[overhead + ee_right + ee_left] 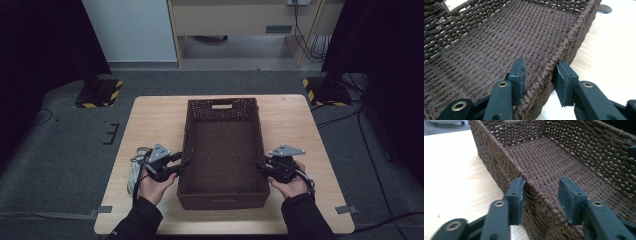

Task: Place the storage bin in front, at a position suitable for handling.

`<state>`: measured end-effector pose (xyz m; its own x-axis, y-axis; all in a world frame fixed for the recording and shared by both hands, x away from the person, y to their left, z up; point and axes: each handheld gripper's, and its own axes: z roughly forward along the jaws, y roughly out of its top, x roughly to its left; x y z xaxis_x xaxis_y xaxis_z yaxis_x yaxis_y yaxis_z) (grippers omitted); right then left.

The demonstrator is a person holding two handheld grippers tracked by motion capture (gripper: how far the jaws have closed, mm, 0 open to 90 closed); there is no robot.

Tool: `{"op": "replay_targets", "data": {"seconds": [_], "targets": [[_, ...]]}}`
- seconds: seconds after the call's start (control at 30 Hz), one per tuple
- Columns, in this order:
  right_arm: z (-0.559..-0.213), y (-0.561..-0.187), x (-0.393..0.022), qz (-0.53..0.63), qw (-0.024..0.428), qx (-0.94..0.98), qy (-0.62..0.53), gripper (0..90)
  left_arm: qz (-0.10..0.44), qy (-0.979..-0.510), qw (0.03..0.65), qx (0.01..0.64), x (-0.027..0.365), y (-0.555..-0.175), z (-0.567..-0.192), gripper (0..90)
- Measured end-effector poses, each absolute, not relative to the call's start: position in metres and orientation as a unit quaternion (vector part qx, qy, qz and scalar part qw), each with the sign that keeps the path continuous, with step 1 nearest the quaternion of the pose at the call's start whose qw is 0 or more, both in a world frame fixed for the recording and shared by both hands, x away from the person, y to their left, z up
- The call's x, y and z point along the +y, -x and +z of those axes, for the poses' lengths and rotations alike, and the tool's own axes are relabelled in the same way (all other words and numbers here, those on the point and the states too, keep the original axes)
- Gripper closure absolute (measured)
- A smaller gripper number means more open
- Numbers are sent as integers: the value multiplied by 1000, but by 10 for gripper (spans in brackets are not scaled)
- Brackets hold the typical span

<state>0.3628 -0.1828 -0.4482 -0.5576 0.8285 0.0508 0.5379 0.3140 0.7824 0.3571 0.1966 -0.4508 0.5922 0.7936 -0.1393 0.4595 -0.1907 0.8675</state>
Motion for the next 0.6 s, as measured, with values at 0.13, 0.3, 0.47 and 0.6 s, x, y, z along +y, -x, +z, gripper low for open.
{"op": "replay_targets", "data": {"seconds": [0.13, 0.3, 0.47, 0.6], "targets": [[-443, -363, -184, 398, 200, 786, -429, 537, 192, -737, 494, 418, 207, -351, -440, 368], [-440, -364, -190, 412, 212, 772, -436, 489, 212, -714, 497, 446, 236, -343, -433, 322], [-441, -365, -192, 410, 215, 773, -434, 463, 233, -708, 455, 487, 265, -336, -442, 279], [-440, -365, -192, 408, 215, 774, -434, 453, 246, -703, 425, 514, 286, -334, -453, 266]]}}
